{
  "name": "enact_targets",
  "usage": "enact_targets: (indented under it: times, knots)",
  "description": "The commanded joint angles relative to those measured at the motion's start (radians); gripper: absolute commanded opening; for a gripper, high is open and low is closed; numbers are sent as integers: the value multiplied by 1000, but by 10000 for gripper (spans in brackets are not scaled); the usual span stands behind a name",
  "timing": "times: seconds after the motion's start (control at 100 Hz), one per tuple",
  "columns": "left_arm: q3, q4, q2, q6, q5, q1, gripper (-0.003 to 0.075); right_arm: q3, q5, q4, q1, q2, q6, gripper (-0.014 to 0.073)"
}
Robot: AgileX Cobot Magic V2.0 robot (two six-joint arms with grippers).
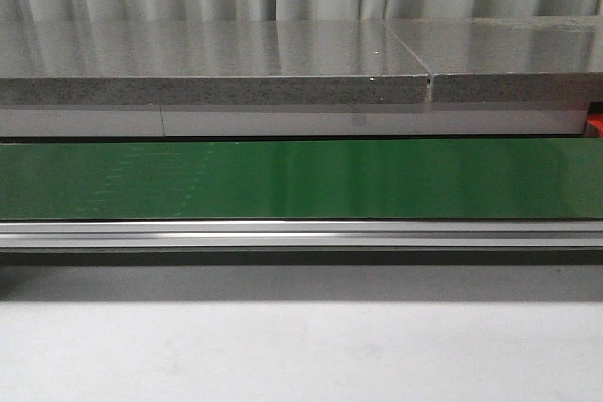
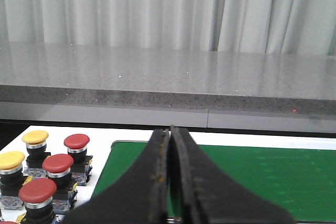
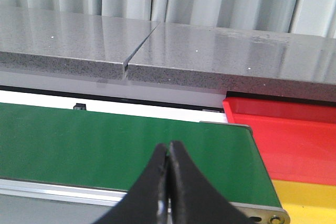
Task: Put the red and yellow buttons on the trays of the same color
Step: 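Move the left gripper down over the red push-button nearest the conveyor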
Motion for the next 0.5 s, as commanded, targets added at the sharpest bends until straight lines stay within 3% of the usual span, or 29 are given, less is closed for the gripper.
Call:
enact_targets:
  times: [0.0, 0.35, 0.49]
  knots:
    - [32, -2, -37, -10, -83, -8, -19, -10, -79, -4, -1, -16, -1, -119]
    - [21, -19, -37, -10, -93, -8, -19, -10, -79, -4, -1, -16, -1, -119]
    - [-58, -26, -26, -10, 12, -8, -19, -10, -79, -4, -1, -16, -1, -119]
